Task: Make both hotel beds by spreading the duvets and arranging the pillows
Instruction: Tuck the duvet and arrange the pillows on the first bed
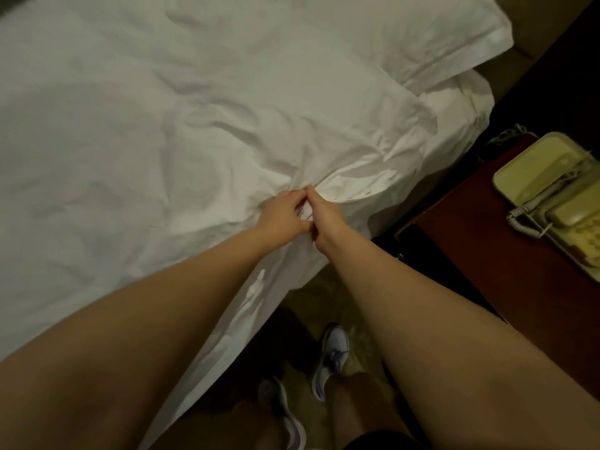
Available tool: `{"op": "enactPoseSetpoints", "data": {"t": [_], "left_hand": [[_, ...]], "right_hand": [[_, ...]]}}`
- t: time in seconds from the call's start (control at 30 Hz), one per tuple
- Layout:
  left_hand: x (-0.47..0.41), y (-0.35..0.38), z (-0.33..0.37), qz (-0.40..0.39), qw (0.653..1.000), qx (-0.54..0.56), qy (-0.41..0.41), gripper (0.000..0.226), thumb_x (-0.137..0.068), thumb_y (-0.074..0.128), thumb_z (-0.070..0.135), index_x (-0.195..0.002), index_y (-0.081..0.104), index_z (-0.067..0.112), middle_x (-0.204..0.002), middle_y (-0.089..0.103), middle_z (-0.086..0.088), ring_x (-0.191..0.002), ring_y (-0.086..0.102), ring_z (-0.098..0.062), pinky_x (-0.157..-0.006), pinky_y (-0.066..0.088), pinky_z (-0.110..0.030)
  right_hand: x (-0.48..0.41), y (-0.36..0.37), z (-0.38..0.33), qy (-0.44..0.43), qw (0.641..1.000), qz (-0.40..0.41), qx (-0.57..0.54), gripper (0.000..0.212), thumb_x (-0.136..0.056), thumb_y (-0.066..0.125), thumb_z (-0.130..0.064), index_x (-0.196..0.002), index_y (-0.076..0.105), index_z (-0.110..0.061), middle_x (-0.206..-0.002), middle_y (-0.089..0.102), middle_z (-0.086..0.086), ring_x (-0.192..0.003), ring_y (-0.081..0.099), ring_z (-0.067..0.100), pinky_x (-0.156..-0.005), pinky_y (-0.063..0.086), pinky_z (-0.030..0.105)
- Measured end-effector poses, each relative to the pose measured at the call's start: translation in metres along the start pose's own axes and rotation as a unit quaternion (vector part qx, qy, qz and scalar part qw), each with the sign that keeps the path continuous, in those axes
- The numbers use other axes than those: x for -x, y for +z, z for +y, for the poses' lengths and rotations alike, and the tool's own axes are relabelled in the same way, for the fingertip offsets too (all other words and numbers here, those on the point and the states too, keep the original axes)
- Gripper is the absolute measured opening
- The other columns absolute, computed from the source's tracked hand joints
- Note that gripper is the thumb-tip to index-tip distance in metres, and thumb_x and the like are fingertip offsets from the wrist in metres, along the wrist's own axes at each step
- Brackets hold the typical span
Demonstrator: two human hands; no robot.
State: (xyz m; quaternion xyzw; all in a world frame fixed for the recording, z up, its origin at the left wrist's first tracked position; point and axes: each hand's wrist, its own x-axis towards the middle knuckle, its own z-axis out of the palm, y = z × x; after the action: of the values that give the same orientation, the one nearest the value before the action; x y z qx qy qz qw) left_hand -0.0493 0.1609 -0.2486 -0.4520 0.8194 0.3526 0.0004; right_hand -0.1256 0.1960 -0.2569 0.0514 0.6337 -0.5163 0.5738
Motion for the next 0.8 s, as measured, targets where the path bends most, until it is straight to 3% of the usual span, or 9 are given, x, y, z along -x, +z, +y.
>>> {"op": "enactPoseSetpoints", "data": {"t": [0.1, 0.2, 0.27, 0.4, 0.5, 0.6, 0.67, 0.73, 0.8], "left_hand": [[0.022, -0.023, 0.006, 0.057, 0.997, -0.054, 0.003, 0.064, -0.081, 0.066, 0.025, -0.139, 0.040, 0.017, -0.134, 0.045, -0.010, -0.121, 0.045, -0.027, -0.099, 0.038, -0.033], [0.058, -0.038, 0.006, 0.178, 0.974, -0.116, -0.077, 0.077, -0.081, 0.061, 0.047, -0.145, 0.024, 0.024, -0.144, 0.030, -0.007, -0.128, 0.033, -0.028, -0.102, 0.031, -0.042], [0.083, -0.038, -0.005, 0.205, 0.960, -0.176, -0.076, 0.089, -0.074, 0.066, 0.049, -0.147, 0.021, 0.027, -0.144, 0.030, -0.010, -0.127, 0.031, -0.028, -0.102, 0.029, -0.042], [0.120, -0.043, -0.045, 0.237, 0.930, -0.268, -0.079, 0.117, -0.033, 0.087, 0.035, -0.136, 0.033, 0.030, -0.136, 0.048, -0.018, -0.116, 0.036, -0.027, -0.094, 0.033, -0.043], [0.132, -0.069, -0.063, 0.301, 0.906, -0.293, -0.050, 0.086, -0.035, 0.087, 0.024, -0.114, 0.054, 0.027, -0.138, 0.047, -0.019, -0.121, 0.037, -0.028, -0.093, 0.034, -0.046], [0.136, -0.098, -0.067, 0.290, 0.898, -0.319, -0.087, 0.042, -0.058, 0.079, 0.034, -0.096, 0.062, 0.028, -0.153, 0.027, -0.012, -0.135, 0.024, -0.028, -0.101, 0.022, -0.046], [0.145, -0.097, -0.072, 0.216, 0.917, -0.300, -0.147, 0.033, -0.077, 0.067, 0.038, -0.109, 0.061, 0.033, -0.156, 0.015, -0.007, -0.139, 0.019, -0.029, -0.105, 0.021, -0.046], [0.152, -0.085, -0.083, 0.127, 0.937, -0.256, -0.201, 0.041, -0.087, 0.056, 0.031, -0.128, 0.053, 0.034, -0.145, 0.030, -0.011, -0.127, 0.037, -0.032, -0.098, 0.035, -0.041], [0.159, -0.091, -0.088, 0.092, 0.958, -0.188, -0.196, 0.041, -0.090, 0.044, 0.028, -0.128, 0.057, 0.025, -0.127, 0.052, -0.015, -0.110, 0.053, -0.033, -0.088, 0.047, -0.037]], "right_hand": [[0.025, 0.021, -0.017, -0.051, 0.994, 0.074, 0.055, 0.020, -0.096, 0.051, -0.019, -0.090, 0.063, -0.003, -0.102, 0.068, 0.016, -0.084, 0.062, 0.025, -0.080, 0.052, 0.033], [0.054, 0.045, -0.043, -0.074, 0.978, 0.091, 0.175, 0.028, -0.099, 0.042, -0.010, -0.120, 0.055, 0.002, -0.123, 0.059, 0.017, -0.114, 0.056, 0.031, -0.097, 0.044, 0.035], [0.075, 0.057, -0.062, -0.132, 0.927, 0.126, 0.327, 0.036, -0.101, 0.038, -0.006, -0.136, 0.042, 0.000, -0.141, 0.046, 0.014, -0.131, 0.044, 0.028, -0.105, 0.035, 0.031], [0.100, 0.073, -0.089, -0.232, 0.835, 0.123, 0.483, 0.039, -0.101, 0.040, -0.006, -0.138, 0.041, 0.003, -0.147, 0.039, 0.017, -0.138, 0.034, 0.030, -0.110, 0.027, 0.034], [0.106, 0.085, -0.114, -0.279, 0.801, 0.142, 0.511, 0.040, -0.101, 0.039, -0.012, -0.138, 0.042, 0.003, -0.146, 0.040, 0.018, -0.138, 0.033, 0.033, -0.111, 0.027, 0.038], [0.104, 0.084, -0.133, -0.261, 0.839, 0.126, 0.461, 0.040, -0.100, 0.040, -0.013, -0.137, 0.042, 0.004, -0.140, 0.048, 0.016, -0.130, 0.045, 0.031, -0.102, 0.039, 0.032], [0.098, 0.081, -0.130, -0.186, 0.954, 0.063, 0.225, 0.048, -0.100, 0.038, -0.016, -0.147, 0.028, -0.015, -0.140, 0.048, 0.008, -0.111, 0.058, 0.019, -0.070, 0.053, 0.018], [0.099, 0.078, -0.118, -0.181, 0.970, 0.019, 0.164, 0.053, -0.097, 0.041, -0.011, -0.146, 0.025, -0.026, -0.139, 0.049, 0.006, -0.088, 0.058, 0.013, -0.046, 0.046, 0.012], [0.100, 0.076, -0.119, -0.199, 0.960, 0.037, 0.192, 0.050, -0.096, 0.046, -0.010, -0.145, 0.034, -0.016, -0.136, 0.052, 0.009, -0.092, 0.061, 0.015, -0.050, 0.047, 0.012]]}}
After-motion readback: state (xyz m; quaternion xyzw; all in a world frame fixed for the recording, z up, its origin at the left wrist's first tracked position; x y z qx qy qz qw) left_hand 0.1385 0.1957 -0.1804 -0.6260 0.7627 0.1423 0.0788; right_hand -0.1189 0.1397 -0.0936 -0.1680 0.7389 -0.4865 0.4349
